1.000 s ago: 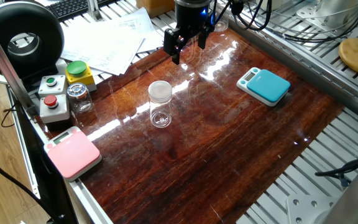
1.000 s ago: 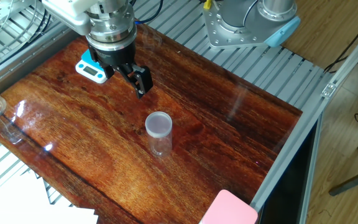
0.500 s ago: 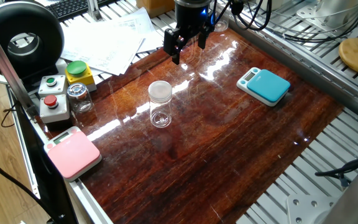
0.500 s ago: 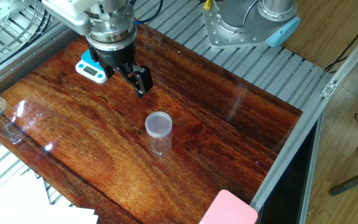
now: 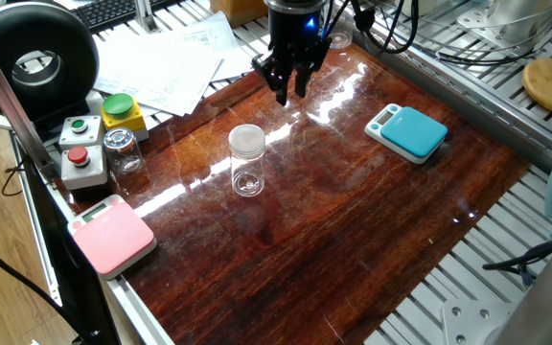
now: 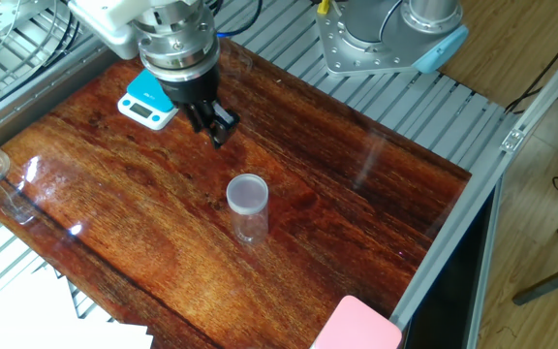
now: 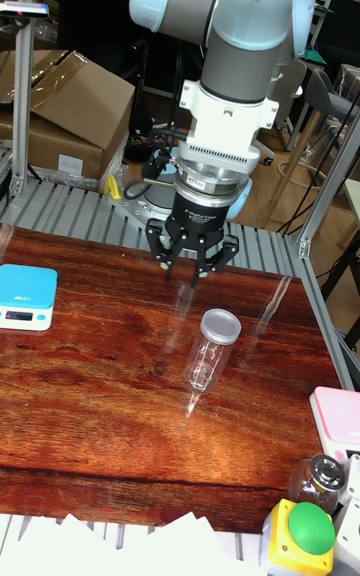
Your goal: Place the block on the scale
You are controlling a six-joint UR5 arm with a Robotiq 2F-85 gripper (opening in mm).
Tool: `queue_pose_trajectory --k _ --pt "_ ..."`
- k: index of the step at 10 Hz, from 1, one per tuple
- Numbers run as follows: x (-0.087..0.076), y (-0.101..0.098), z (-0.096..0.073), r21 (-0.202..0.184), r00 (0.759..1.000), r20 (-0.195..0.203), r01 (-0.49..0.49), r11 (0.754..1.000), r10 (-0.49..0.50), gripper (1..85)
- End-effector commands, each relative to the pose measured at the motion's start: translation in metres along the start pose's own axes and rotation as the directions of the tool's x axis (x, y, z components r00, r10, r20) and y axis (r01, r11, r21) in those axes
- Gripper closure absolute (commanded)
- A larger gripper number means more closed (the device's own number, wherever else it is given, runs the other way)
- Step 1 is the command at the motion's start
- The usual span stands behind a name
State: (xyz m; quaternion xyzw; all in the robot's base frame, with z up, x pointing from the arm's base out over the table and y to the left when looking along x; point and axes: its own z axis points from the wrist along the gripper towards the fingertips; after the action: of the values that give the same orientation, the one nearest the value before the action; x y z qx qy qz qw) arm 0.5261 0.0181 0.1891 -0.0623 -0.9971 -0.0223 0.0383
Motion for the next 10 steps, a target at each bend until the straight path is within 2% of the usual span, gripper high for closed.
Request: queue_pose_trajectory --k 1,6,10 --pt "0.0038 0.0079 -0.001 -0.013 0.999 -0.018 -0.044 0.999 0.044 84.7" --pt "-0.0012 0.0117 -0.001 0.025 0.996 -0.001 -0.085 0.996 0.085 84.7" --pt "-0.0013 0.0111 0.0006 0.013 0.996 0.001 -0.087 0.996 0.087 84.7"
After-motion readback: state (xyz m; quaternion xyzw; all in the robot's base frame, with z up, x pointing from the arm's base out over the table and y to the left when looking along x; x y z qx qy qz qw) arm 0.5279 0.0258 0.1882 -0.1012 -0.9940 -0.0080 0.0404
